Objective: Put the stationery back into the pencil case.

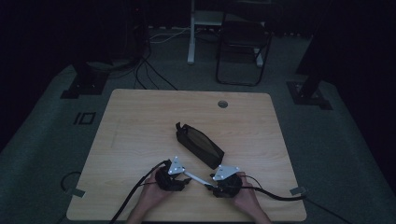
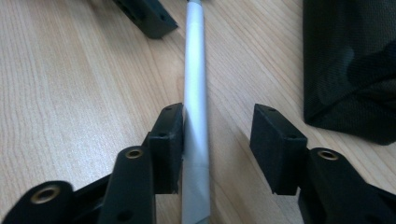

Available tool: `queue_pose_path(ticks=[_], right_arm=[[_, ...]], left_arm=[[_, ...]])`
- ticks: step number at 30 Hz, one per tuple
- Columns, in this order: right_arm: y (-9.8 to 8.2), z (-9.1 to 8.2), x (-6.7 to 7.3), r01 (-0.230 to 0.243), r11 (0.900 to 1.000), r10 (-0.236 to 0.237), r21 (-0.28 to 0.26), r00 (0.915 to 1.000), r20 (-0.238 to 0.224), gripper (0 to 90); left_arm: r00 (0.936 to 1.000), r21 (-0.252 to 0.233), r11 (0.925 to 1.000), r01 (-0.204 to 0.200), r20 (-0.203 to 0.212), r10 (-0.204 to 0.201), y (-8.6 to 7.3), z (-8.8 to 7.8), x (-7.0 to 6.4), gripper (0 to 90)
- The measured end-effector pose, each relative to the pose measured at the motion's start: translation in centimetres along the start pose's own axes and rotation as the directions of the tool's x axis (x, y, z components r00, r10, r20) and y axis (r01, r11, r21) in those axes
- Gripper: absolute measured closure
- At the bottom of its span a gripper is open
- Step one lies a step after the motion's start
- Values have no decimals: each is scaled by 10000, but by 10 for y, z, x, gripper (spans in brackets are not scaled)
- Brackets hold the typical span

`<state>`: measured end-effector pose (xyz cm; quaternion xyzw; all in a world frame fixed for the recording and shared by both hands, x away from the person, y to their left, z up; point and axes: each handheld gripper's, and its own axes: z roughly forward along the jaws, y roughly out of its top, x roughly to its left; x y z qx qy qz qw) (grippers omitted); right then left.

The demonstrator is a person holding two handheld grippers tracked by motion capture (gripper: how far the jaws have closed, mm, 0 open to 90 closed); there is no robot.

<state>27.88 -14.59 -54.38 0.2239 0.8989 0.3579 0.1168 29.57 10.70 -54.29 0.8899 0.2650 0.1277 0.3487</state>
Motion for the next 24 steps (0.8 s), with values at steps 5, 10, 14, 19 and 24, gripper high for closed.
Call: queue_pose_path(ticks=[5,10,14,19,24], right_arm=[[-2,-2,-5,-258,9997,259,43,9993,-251,649],[-2,-3,-6,-311,9994,314,125,9993,-206,720],[-2,-4,-7,-333,9992,336,199,9993,-182,779],[-1,-4,-5,-303,9992,304,246,9995,-48,785],[-1,-4,-4,-303,9993,304,202,9995,-51,786]], left_arm=[[9977,231,9992,324,-595,-310,-5,-7,14,410],[9943,239,9984,517,-942,-492,-6,-8,21,390],[9908,160,9977,663,-1195,-639,-7,-8,25,376],[9868,-66,9949,1007,-1270,-1008,-9,-5,30,323],[9853,-242,9905,1353,-1015,-1370,-10,-2,34,300]])
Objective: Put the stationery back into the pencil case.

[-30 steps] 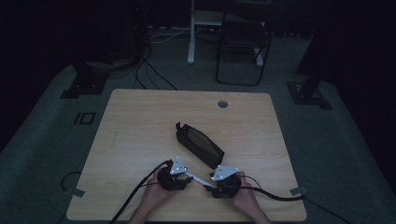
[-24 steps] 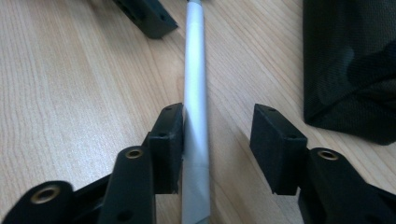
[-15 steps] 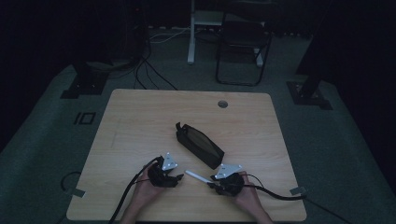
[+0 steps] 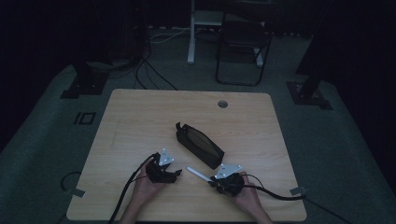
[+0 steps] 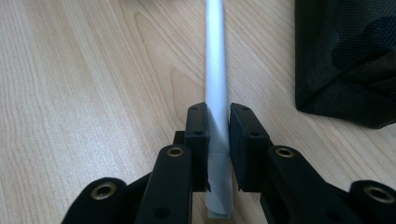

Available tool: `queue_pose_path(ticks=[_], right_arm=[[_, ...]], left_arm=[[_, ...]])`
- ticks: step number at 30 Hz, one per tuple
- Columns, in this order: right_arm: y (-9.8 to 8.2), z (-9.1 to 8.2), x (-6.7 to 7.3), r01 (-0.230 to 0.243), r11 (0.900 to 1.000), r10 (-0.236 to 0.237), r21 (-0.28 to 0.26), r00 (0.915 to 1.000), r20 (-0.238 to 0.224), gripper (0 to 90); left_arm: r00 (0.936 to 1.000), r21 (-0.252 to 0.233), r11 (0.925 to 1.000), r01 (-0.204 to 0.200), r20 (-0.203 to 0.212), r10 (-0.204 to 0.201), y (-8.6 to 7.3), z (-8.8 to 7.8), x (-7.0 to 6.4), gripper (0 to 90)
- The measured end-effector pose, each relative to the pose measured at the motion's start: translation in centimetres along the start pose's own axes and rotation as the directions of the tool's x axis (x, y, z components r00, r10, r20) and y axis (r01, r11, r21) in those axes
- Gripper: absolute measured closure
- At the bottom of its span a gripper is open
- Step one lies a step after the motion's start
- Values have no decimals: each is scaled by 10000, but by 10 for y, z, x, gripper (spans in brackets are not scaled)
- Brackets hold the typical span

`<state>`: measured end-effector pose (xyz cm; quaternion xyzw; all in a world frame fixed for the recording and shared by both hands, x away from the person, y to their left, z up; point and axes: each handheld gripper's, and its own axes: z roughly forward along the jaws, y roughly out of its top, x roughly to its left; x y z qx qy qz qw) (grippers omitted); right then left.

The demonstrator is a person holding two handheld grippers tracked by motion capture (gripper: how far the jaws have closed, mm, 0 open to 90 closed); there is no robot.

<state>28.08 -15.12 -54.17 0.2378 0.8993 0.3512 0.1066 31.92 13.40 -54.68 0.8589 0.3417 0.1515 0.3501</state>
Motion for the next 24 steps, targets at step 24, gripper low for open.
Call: queue_pose_path(ticks=[24], right_arm=[[10,-18,1,113,9981,-96,-604,9995,286,788]], left_arm=[[10000,-211,9998,68,19,-68,-1,3,-1,252]])
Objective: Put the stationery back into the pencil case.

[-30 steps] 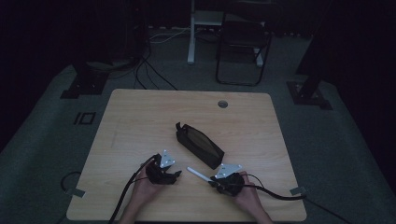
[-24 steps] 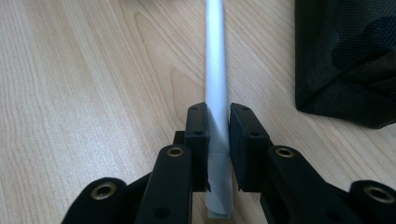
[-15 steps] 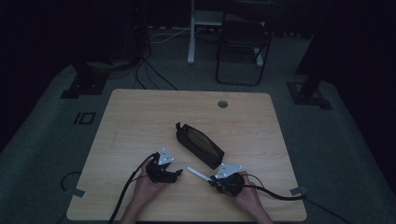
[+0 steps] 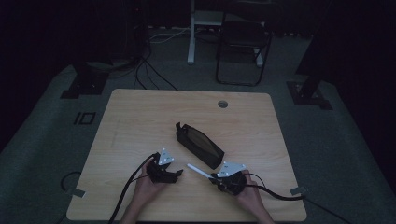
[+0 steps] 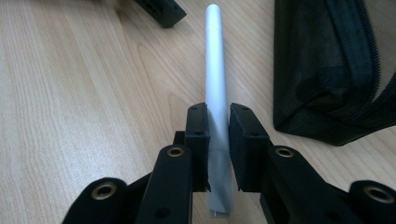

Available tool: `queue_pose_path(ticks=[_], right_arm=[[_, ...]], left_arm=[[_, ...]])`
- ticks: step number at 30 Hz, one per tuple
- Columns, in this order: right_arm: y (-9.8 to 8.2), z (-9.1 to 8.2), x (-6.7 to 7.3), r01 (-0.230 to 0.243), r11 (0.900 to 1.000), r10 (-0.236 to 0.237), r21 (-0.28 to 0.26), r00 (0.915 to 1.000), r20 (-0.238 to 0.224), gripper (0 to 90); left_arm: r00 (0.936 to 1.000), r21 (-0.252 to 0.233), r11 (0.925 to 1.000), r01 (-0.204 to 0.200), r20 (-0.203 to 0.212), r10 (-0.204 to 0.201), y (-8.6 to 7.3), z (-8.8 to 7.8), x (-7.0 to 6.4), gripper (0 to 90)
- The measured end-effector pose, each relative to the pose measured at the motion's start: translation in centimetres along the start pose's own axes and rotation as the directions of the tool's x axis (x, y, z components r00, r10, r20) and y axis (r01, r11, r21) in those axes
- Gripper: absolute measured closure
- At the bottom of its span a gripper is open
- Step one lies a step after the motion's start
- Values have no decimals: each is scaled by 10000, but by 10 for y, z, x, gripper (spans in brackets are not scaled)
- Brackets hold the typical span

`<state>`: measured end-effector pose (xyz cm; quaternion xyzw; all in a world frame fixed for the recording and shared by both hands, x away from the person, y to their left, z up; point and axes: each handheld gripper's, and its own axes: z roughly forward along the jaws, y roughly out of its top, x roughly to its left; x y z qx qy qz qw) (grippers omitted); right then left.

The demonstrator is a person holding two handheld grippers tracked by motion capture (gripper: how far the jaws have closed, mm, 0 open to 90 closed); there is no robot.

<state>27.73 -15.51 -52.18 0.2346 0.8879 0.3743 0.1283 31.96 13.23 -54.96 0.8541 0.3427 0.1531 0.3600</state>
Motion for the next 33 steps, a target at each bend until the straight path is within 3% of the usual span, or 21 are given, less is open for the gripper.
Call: queue_pose_path(ticks=[33], right_arm=[[12,-20,6,344,9969,-332,-704,9993,186,789]], left_arm=[[10000,-12,10000,-12,15,12,0,0,-1,250]])
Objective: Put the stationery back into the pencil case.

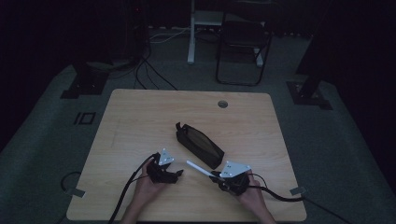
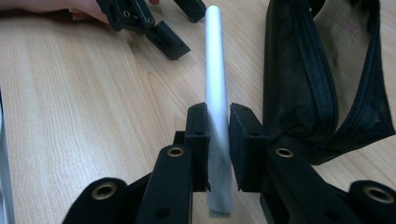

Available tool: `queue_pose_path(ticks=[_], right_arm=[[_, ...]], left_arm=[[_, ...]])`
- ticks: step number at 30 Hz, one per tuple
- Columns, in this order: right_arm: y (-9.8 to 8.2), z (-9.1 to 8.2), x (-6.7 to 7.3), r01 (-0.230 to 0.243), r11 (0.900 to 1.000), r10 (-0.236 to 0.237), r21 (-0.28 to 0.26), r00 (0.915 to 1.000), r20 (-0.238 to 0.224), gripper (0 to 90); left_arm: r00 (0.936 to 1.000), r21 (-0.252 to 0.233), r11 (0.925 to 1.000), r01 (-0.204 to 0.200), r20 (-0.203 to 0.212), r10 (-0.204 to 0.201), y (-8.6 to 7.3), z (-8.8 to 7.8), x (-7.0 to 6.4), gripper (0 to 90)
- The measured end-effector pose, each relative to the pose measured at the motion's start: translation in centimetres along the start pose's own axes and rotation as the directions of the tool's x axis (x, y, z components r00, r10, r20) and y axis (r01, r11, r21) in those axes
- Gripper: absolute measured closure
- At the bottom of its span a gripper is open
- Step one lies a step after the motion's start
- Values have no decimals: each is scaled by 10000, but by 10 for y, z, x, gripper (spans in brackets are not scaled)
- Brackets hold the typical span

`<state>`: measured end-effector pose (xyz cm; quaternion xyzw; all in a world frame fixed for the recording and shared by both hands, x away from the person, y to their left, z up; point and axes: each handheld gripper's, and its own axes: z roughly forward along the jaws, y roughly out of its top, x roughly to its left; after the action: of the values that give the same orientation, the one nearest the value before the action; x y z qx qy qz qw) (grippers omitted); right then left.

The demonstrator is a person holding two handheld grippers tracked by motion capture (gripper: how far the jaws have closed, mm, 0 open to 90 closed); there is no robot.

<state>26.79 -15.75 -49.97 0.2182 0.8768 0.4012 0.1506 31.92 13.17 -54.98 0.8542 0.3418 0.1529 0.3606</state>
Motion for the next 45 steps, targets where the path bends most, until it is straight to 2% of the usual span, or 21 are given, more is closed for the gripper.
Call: queue_pose_path(ticks=[13,28,45], right_arm=[[6,-8,-1,19,9997,-17,-230,9999,106,788],[11,-18,-6,-280,9978,283,-598,9996,40,788],[19,-28,-9,-330,9953,347,-915,9992,175,789]], left_arm=[[10000,-1,10000,5,-2,-5,0,0,0,250],[10000,0,10000,4,-3,-4,0,0,0,250],[10000,0,10000,11,-2,-11,0,0,0,250]])
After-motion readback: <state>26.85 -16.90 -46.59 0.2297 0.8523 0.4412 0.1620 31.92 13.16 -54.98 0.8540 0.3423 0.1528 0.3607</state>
